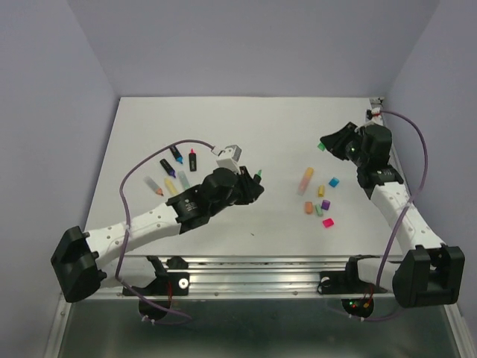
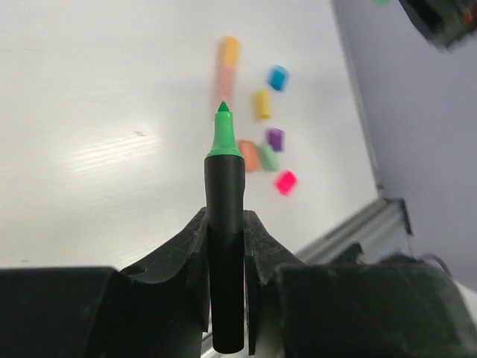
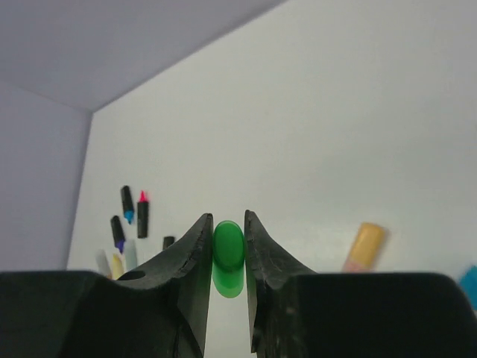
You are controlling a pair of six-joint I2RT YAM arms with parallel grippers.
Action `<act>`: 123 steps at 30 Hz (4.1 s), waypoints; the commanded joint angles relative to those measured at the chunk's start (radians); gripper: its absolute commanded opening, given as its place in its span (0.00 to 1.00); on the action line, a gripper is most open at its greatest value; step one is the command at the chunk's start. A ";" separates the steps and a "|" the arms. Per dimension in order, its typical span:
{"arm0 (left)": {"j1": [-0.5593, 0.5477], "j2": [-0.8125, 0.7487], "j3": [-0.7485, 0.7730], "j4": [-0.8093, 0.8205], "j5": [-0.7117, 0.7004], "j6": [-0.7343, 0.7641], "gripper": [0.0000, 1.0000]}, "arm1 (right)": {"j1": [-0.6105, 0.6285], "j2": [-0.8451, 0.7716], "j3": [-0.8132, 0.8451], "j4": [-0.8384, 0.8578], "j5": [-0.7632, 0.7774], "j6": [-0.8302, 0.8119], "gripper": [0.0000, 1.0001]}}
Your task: Open the pen caps
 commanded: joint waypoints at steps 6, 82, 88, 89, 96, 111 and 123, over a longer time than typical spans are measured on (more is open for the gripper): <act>0.208 0.141 0.167 -0.561 -0.379 -0.071 0.00 | 0.000 -0.038 -0.252 -0.230 0.172 -0.122 0.03; 0.656 0.638 0.466 -0.636 -0.387 0.095 0.44 | 0.071 -0.128 -0.335 -0.197 0.013 -0.219 1.00; 0.656 0.620 0.447 -0.636 -0.355 0.086 0.47 | 0.072 -0.124 -0.331 -0.207 0.017 -0.212 1.00; 0.656 0.613 0.437 -0.633 -0.347 0.085 0.47 | 0.071 -0.121 -0.331 -0.207 0.014 -0.214 1.00; 0.645 0.463 0.366 -0.589 -0.223 0.113 0.61 | 0.072 -0.139 -0.334 -0.201 0.000 -0.214 1.00; 0.541 0.474 0.300 -0.417 0.025 0.257 0.99 | 0.071 -0.133 -0.334 -0.197 -0.006 -0.195 1.00; 0.513 0.609 0.312 -0.409 0.005 0.259 0.99 | 0.072 -0.128 -0.334 -0.196 -0.003 -0.199 1.00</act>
